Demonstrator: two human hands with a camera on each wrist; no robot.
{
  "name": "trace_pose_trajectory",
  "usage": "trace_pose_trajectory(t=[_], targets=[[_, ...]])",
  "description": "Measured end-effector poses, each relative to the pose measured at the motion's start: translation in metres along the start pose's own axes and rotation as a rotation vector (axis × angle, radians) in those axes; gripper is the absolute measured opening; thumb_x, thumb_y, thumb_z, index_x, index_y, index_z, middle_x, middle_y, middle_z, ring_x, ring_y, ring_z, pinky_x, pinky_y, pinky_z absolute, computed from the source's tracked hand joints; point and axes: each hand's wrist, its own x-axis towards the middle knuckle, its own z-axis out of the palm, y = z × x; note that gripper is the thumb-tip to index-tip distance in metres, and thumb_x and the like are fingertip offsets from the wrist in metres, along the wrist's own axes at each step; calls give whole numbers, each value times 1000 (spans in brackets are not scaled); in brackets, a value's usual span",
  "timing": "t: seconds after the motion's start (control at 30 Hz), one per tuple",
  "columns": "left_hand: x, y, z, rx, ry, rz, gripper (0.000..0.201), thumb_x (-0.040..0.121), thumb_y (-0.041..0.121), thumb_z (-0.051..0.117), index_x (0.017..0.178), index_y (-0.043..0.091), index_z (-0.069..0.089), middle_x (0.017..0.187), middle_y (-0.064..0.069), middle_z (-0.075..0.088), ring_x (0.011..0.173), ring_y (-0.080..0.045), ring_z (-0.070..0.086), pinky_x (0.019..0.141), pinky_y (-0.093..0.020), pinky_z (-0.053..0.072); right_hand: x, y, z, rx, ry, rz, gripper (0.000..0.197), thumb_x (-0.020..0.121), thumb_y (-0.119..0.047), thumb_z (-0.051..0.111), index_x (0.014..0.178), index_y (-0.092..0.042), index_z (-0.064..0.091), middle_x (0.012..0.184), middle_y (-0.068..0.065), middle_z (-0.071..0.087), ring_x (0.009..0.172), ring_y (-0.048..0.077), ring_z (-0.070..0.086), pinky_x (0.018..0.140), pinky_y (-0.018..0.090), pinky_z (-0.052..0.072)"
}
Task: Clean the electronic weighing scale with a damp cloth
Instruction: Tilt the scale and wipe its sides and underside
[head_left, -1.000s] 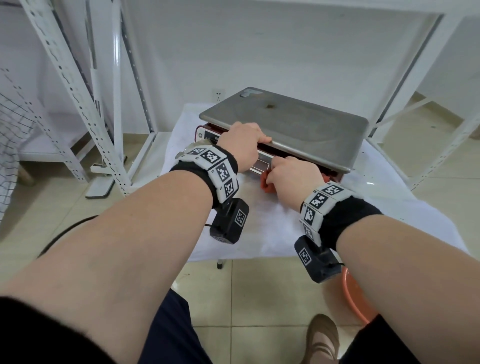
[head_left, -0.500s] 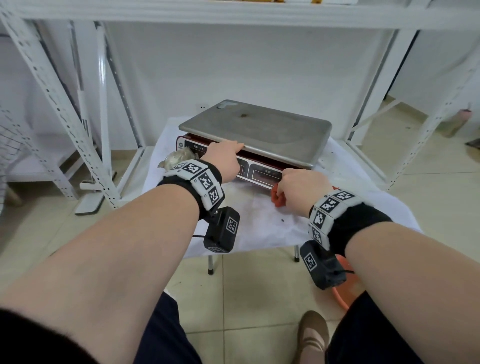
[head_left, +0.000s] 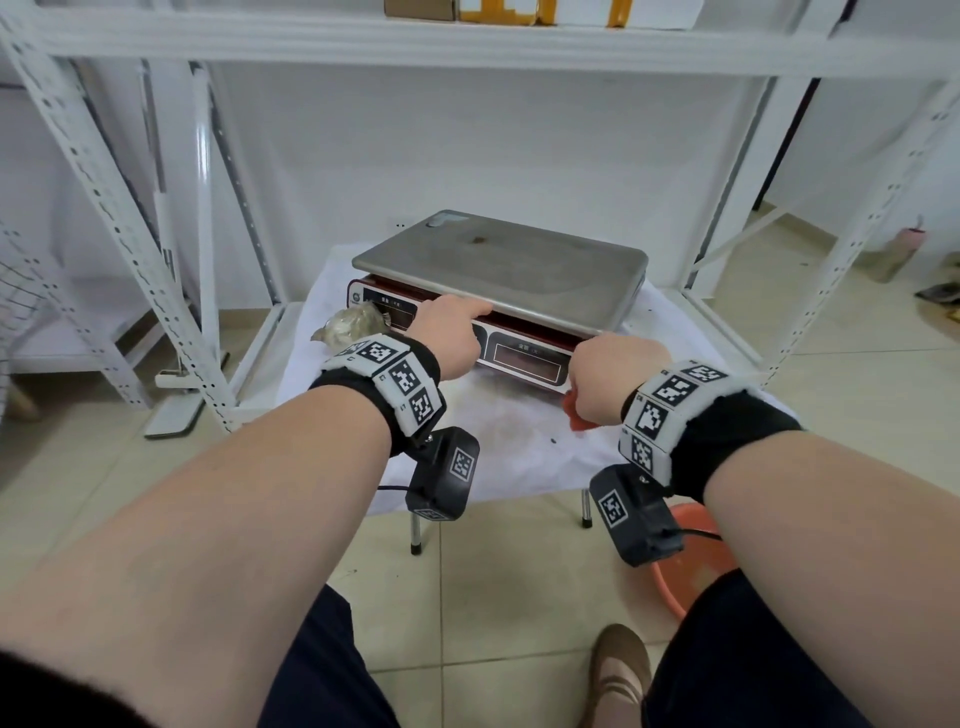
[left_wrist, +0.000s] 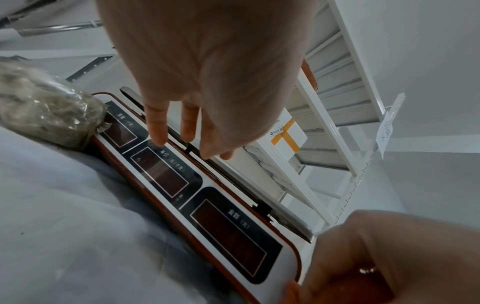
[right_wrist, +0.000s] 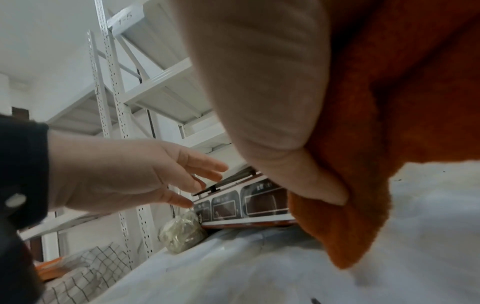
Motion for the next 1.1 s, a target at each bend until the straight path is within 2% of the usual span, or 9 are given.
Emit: trace_pose_trajectory(t=[0.1,0.23,0.3,0.4,0.53,0.6,0.77,0.93,1.1], targets=[[-2,4,3,-138,3,28,55,87,-5,41,137,17,48,141,-5,49,129,-19,44,105,-24,35,0,5,-7,265,32,-17,16,82,-19,56,88,-19,71,83,-5,68,80,16,63,69,24,50],[-5,4,5,-450,-213,5,57,82,-11,47,127,21,56,116,-2,58,95,-16,52,71,-26,44,2,8,-12,767,116,-66,19,81,-13,65,99,-20,68,87,-3,62,83,13,56,75,22,44],[-8,3,4,-611,-345,-39,49,79,-14,46,107,24,61,107,0,57,99,-17,51,76,-30,45,5,9,-11,1000,119,-53,17,82,-11,65,93,-23,64,90,1,63,86,15,56,80,27,45],[-14,0,-1,-811,-374,-105,34,83,-11,46,86,21,55,93,-1,58,99,-15,52,88,-36,41,9,6,-7,1220,86,-44,20,85,-5,62,81,-25,58,91,7,63,84,20,57,82,34,48],[-17,-5,-4,-1047,-374,-115,25,88,-5,44,83,18,53,86,-1,61,86,-15,59,87,-37,46,10,-1,-9,1609,2,-27,21,93,2,48,106,-13,53,91,12,58,76,23,55,70,33,49],[-17,-6,-7,-1121,-335,-125,24,89,-3,43,86,18,54,85,-1,61,78,-15,59,77,-33,50,11,-3,-10,1670,2,-3,18,94,0,47,107,-12,51,85,9,57,72,19,55,68,31,49],[-16,-10,-19,-1159,-271,-120,41,91,-3,45,120,24,55,89,2,62,75,-14,60,68,-30,54,17,-7,-17,1645,92,83,13,90,-4,56,95,-15,51,83,7,59,68,16,58,60,26,51],[-17,-15,-32,-1067,-203,-148,19,91,0,50,88,18,57,75,-1,56,66,-12,55,57,-23,55,17,-7,-21,1715,112,29,44,87,4,56,118,-26,47,77,9,60,60,18,59,44,20,50],[-11,-21,-41,-1001,-124,-173,24,90,-5,50,79,16,54,73,-5,56,65,-14,54,64,-27,50,14,-12,-32,1701,59,-62,33,87,7,55,110,-16,53,76,10,59,48,11,62,42,16,48]])
